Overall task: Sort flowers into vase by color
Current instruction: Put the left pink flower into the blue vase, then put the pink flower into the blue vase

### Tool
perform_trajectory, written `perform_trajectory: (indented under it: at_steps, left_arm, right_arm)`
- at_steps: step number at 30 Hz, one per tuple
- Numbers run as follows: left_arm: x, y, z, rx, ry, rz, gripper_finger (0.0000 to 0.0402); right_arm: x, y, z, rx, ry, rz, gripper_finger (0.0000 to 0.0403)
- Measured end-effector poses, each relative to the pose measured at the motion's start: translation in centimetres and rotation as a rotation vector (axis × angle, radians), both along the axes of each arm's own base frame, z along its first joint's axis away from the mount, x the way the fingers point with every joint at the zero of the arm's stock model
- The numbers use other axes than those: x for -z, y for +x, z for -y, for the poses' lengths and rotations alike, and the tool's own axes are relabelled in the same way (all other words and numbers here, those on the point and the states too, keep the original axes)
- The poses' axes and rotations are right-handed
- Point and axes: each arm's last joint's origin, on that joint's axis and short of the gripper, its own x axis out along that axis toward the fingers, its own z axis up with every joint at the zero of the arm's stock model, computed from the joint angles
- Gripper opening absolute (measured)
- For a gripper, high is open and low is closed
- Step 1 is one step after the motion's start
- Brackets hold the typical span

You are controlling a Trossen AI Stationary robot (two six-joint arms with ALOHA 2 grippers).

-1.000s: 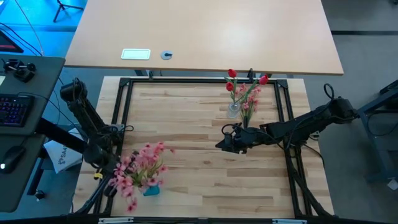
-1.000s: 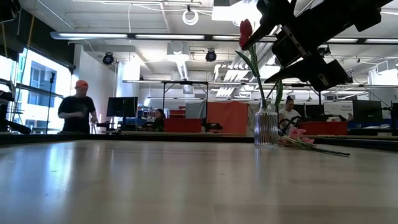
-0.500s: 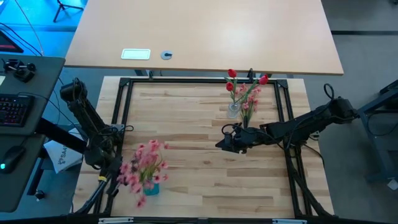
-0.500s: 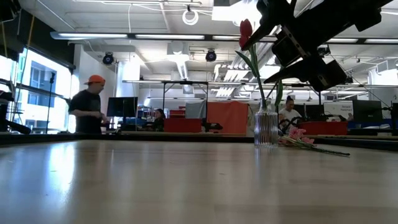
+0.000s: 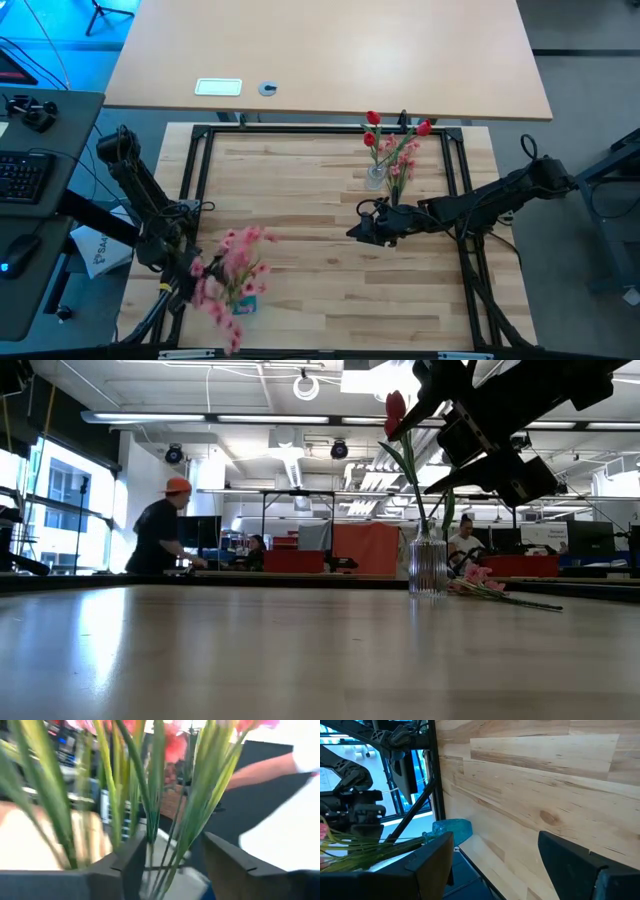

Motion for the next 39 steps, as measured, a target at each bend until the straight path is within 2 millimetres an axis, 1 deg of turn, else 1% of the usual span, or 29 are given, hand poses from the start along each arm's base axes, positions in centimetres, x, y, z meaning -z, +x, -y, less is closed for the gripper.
perform_trajectory:
  at_steps: [3,5,8,13,19,22,26,29,31,33,37,39]
  left_arm:
    - [0.0,-0.1,0.2,0.092,-0.046,-0.023,0.0201]
    - [0.0,-0.2,0.3,0.147,-0.058,-0.029,0.0211]
    - [0.0,-0.3,0.4,0.192,-0.056,-0.034,0.0215]
    - [-0.2,-0.4,0.3,0.214,-0.042,-0.011,0.0216]
    - [-1.9,-1.2,-1.0,0.247,-0.104,0.035,0.0216]
    - [-2.4,-1.7,-1.8,0.275,-0.104,0.040,0.0216]
    - [-2.8,-2.4,-2.7,0.347,-0.118,0.025,0.0216]
    - [-3.7,-3.0,-3.6,0.379,-0.159,0.070,0.0216]
    - [-4.7,-3.4,-4.5,0.345,-0.177,0.159,0.0216]
    - [-6.1,-3.8,-5.8,0.251,-0.177,0.270,0.0216]
    - [-9.0,-4.8,-8.7,-0.014,-0.148,0.454,0.0216]
    - [-10.2,-5.2,-10.3,-0.205,-0.116,0.457,0.0215]
  right_arm:
    - [0.0,0.0,0.0,0.000,0.000,0.000,0.0284]
    - [0.0,0.0,0.0,0.000,0.000,0.000,0.0284]
    - [0.0,0.0,0.0,0.000,0.000,0.000,0.0284]
    - [0.0,0.0,0.0,0.001,0.000,0.000,0.0284]
    - [0.0,0.0,0.0,0.002,-0.001,-0.001,0.0284]
    - [0.1,0.0,0.0,0.004,-0.003,-0.007,0.0284]
    - [0.1,0.0,0.1,-0.001,-0.011,-0.009,0.0284]
    - [0.1,-0.1,0.1,0.013,-0.020,-0.010,0.0284]
    - [0.1,0.0,0.2,0.031,-0.031,-0.008,0.0284]
    - [0.1,0.0,0.2,0.040,-0.048,-0.005,0.0284]
    - [0.1,0.0,0.3,0.047,-0.071,-0.002,0.0284]
    - [0.1,0.0,0.3,0.046,-0.079,-0.001,0.0284]
